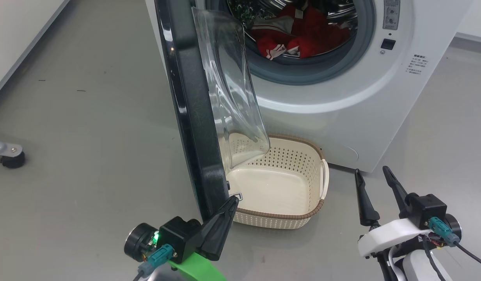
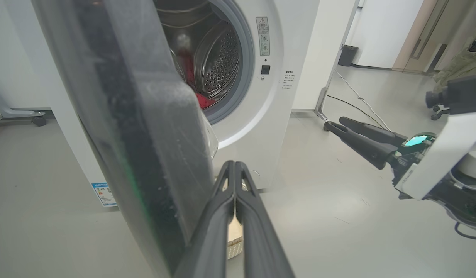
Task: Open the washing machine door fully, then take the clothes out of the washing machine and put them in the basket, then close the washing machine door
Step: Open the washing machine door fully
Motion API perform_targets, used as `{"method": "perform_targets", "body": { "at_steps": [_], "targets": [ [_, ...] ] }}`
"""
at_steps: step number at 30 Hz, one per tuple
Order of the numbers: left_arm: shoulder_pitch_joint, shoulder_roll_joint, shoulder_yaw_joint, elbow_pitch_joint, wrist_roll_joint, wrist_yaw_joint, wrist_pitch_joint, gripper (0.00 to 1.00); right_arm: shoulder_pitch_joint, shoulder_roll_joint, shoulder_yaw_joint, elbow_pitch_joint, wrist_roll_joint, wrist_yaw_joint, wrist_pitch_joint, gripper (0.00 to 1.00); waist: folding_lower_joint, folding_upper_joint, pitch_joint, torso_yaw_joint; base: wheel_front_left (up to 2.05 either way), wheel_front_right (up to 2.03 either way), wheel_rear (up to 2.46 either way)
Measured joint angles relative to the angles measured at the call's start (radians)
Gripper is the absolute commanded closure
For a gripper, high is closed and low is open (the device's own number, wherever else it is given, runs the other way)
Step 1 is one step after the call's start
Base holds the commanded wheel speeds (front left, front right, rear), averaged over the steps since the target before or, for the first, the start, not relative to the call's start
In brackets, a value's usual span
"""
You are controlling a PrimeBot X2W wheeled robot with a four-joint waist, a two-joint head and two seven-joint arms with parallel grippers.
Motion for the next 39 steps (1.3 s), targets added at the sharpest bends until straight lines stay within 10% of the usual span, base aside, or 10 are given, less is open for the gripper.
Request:
{"method": "perform_targets", "body": {
  "at_steps": [39],
  "targets": [
    [0.008, -0.016, 0.109, 0.079, -0.029, 0.081, -0.026, 1.00, -0.003, 0.009, -0.037, 0.008, -0.012, 0.014, 0.000, 0.00, 0.0000, 0.0000, 0.006, 0.010, 0.00, 0.00, 0.00]
  ]
}}
